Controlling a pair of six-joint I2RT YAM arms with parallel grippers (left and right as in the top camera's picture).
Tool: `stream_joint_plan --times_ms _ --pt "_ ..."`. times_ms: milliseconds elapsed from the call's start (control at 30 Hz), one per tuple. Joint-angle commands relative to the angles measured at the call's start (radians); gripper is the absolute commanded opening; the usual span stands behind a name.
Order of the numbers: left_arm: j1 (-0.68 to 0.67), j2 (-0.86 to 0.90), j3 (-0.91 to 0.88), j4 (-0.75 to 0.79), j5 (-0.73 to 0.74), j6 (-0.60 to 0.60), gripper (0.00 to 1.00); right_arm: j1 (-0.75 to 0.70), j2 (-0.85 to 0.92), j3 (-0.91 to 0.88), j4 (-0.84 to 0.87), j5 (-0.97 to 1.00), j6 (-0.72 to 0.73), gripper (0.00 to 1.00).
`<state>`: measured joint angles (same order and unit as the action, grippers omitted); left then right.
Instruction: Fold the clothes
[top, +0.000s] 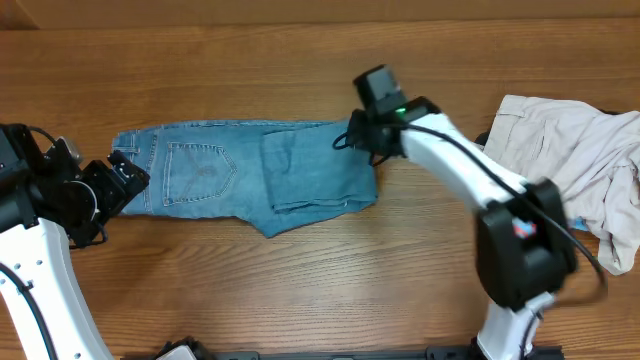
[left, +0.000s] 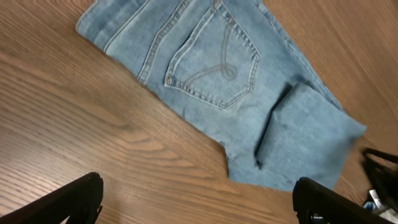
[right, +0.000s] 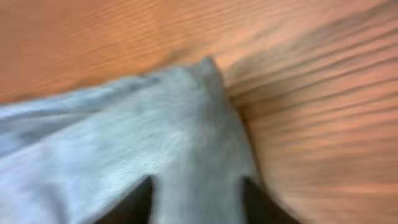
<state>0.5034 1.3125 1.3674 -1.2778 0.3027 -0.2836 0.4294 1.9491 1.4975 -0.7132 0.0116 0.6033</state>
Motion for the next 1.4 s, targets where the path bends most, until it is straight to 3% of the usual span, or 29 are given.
stream_joint_plan --times_ms 0,67,267,400,567,733,867,1067,1233,1367 --pt "-0.006 0.009 -0.005 0.047 -0.002 0.054 1.00 -0.012 -0.220 0.049 -0.081 0.024 -0.006 0.91" --pt "-0.006 0.031 -0.005 0.081 -0.034 0.051 1.00 -0.012 -0.301 0.049 -0.183 0.024 -0.006 1.00" --pt "-0.006 0.289 -0.005 0.269 -0.047 0.051 1.00 -0.012 -0.335 0.047 -0.463 0.021 -0.006 1.00" --pt "0.002 0.410 -0.005 0.388 -0.091 0.081 1.00 -0.012 -0.335 0.046 -0.554 0.021 -0.006 1.00" --pt "0.063 0.433 -0.005 0.492 -0.160 0.071 1.00 -0.010 -0.335 0.045 -0.579 -0.041 -0.005 1.00" --pt "0.095 0.536 -0.005 0.509 -0.140 0.183 1.00 -0.010 -0.335 0.045 -0.567 -0.085 -0.005 1.00" --pt "0.095 0.650 -0.005 0.544 -0.027 0.203 1.00 -0.010 -0.335 0.045 -0.562 -0.085 -0.006 1.00" --pt "0.092 0.777 -0.005 0.602 0.007 0.262 1.00 -0.010 -0.335 0.045 -0.560 -0.085 -0.006 1.00" --pt "0.085 0.803 -0.005 0.608 0.198 0.314 1.00 -0.010 -0.335 0.045 -0.529 -0.108 -0.006 1.00" --pt "0.038 0.803 -0.005 0.556 0.196 0.353 0.85 -0.010 -0.335 0.045 -0.525 -0.116 -0.006 1.00"
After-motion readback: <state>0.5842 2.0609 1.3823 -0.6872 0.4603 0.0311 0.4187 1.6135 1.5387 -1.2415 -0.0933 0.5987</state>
